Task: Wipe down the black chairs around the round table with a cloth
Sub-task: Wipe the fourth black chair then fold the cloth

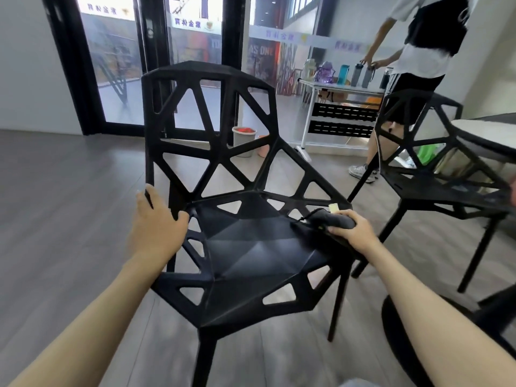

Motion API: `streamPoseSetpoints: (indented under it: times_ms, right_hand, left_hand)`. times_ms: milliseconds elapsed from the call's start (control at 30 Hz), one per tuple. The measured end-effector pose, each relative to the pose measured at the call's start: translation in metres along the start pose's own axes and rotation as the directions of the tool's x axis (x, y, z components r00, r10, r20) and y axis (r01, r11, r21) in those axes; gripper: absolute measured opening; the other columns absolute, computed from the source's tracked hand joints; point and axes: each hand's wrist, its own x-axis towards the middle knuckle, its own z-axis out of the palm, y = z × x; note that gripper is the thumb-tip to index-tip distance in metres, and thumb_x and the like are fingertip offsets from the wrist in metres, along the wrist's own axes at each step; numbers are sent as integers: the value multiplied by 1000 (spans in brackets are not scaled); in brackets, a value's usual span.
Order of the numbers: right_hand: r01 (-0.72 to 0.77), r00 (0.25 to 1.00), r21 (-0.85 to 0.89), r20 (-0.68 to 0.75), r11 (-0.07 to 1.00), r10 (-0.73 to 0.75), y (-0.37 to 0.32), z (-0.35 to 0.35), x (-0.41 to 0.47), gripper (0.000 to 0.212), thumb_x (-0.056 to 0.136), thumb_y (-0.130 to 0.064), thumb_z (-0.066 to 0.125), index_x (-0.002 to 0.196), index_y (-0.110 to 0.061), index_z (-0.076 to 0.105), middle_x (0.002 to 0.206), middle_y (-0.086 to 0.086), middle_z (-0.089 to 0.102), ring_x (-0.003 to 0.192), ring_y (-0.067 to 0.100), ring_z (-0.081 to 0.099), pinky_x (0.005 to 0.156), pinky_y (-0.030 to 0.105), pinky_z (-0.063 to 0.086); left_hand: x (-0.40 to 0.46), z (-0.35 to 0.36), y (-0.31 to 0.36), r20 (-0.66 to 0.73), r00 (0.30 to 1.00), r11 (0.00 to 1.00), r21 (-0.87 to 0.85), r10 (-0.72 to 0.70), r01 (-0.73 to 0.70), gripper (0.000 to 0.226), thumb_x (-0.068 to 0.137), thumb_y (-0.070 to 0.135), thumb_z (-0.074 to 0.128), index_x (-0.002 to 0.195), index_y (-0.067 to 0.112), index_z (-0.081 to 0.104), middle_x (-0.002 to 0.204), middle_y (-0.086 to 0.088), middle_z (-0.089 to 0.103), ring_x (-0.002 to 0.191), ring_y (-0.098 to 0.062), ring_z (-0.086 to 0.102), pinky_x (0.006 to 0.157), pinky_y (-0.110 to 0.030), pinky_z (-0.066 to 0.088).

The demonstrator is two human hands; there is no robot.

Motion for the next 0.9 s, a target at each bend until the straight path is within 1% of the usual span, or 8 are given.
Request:
streamPoseSetpoints:
  times_ms: [100, 367, 433, 500, 600, 667, 800, 900]
  right_hand:
    - [-1, 999, 70, -33, 998, 3, -5, 5, -24, 35, 78, -18, 89, 106, -23, 70, 97, -8, 69, 100, 22, 64, 75, 25, 47]
    - [8, 986, 23, -165, 1000, -4, -13, 24, -133, 32, 80, -37, 84, 104, -44, 64, 102, -2, 67, 92, 14, 64, 85, 43, 55]
    - [-11, 983, -39, -183, 999, 4, -14, 26, -152, 33, 83, -40, 80, 110, -48, 63, 113, 1, 59, 103, 20, 60, 91, 41, 49]
    - [26, 978, -174, -202, 984, -61, -16, 23, -159, 32, 84, -38, 80, 110, -50, 65, 139, 4, 47, 135, 30, 42, 106, 44, 40]
    - [274, 907, -542, -129, 795, -400, -15, 8, -143, 36, 82, -33, 82, 115, -40, 69, 169, 0, 21, 159, 26, 6, 125, 53, 18]
    - [318, 889, -581, -92, 749, -449, -12, -5, -120, 41, 84, -19, 82, 120, -31, 69, 167, -6, 29, 159, 23, 10, 126, 57, 16]
    - [213, 904, -461, -242, 862, -353, -12, -6, -100, 45, 88, -2, 72, 128, -22, 65, 154, -6, 50, 155, 26, 24, 127, 55, 10]
    - [373, 889, -475, -64, 797, -454, -12, 14, -126, 52, 84, -7, 78, 132, -22, 65, 143, -5, 61, 148, 20, 41, 129, 46, 7]
  left_hand:
    - [-7, -4, 7, -57, 998, 1000, 2, -4, 4, 90, 101, 41, 55, 166, 11, 1, 174, -15, 4, 159, -36, 14, 120, -56, 33]
    - [-12, -39, -17, -126, 991, 984, 178, 50, -27, 87, 96, 52, 60, 165, 18, 19, 171, -8, 25, 150, -37, 37, 102, -63, 48]
    - [-15, -41, -19, -115, 990, 976, 214, 77, -51, 84, 96, 53, 60, 164, 20, 23, 171, -7, 25, 150, -36, 38, 98, -62, 50]
    - [-18, -41, -23, -101, 988, 966, 244, 112, -85, 80, 96, 48, 62, 163, 20, 29, 170, -9, 26, 150, -36, 37, 95, -62, 52]
    - [-20, -38, -32, -85, 979, 947, 281, 183, -152, 75, 94, 38, 67, 159, 16, 36, 169, -15, 27, 149, -39, 38, 92, -63, 54]
    - [-19, -38, -35, -78, 975, 937, 302, 210, -178, 78, 92, 39, 70, 158, 14, 37, 168, -17, 26, 149, -41, 37, 95, -64, 53]
    - [-20, -38, -35, -81, 971, 933, 305, 225, -190, 86, 90, 47, 71, 160, 15, 32, 170, -17, 22, 152, -42, 31, 107, -64, 46]
    - [-20, -39, -32, -95, 970, 941, 281, 222, -188, 86, 92, 50, 68, 161, 17, 30, 170, -15, 21, 153, -42, 30, 109, -64, 45]
